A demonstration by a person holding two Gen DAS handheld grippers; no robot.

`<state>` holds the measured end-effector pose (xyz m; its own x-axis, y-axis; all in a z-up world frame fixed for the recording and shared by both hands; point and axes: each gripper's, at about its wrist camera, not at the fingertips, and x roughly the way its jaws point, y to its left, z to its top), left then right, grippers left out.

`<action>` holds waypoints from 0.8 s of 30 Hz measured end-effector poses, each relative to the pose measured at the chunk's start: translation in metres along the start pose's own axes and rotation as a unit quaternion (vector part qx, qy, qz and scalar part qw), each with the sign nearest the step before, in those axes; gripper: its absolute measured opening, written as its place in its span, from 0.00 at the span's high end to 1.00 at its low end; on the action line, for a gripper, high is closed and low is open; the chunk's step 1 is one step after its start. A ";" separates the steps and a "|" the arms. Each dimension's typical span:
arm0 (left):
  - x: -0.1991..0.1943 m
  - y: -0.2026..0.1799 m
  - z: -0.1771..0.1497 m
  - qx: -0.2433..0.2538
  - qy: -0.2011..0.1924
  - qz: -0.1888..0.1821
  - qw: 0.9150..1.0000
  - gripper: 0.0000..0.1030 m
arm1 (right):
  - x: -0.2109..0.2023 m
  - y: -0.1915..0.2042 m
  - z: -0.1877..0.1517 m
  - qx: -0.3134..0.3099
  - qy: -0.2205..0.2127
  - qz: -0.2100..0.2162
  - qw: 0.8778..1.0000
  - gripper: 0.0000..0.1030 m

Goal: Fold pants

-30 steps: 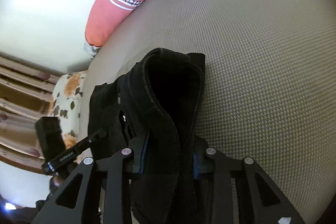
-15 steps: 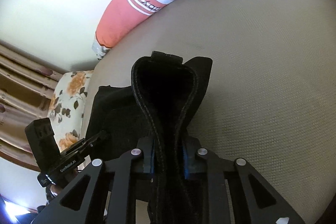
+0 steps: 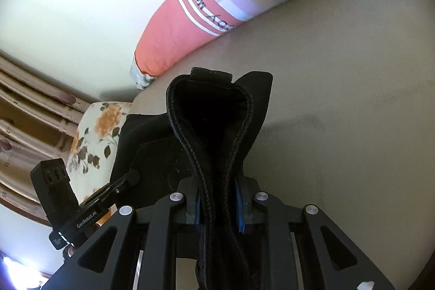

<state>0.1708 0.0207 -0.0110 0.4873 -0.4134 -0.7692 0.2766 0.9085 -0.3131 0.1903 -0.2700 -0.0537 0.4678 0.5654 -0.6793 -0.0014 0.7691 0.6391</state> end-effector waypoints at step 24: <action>0.097 0.073 0.023 -0.033 0.011 0.083 0.996 0.41 | 0.069 -0.021 0.045 -0.047 -0.015 -0.178 0.983 0.48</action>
<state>0.2571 0.0455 -0.0953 0.5041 -0.2566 -0.8247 0.1386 0.9665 -0.2160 0.2627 -0.2602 -0.0976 0.4789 0.2483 -0.8420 0.0860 0.9413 0.3265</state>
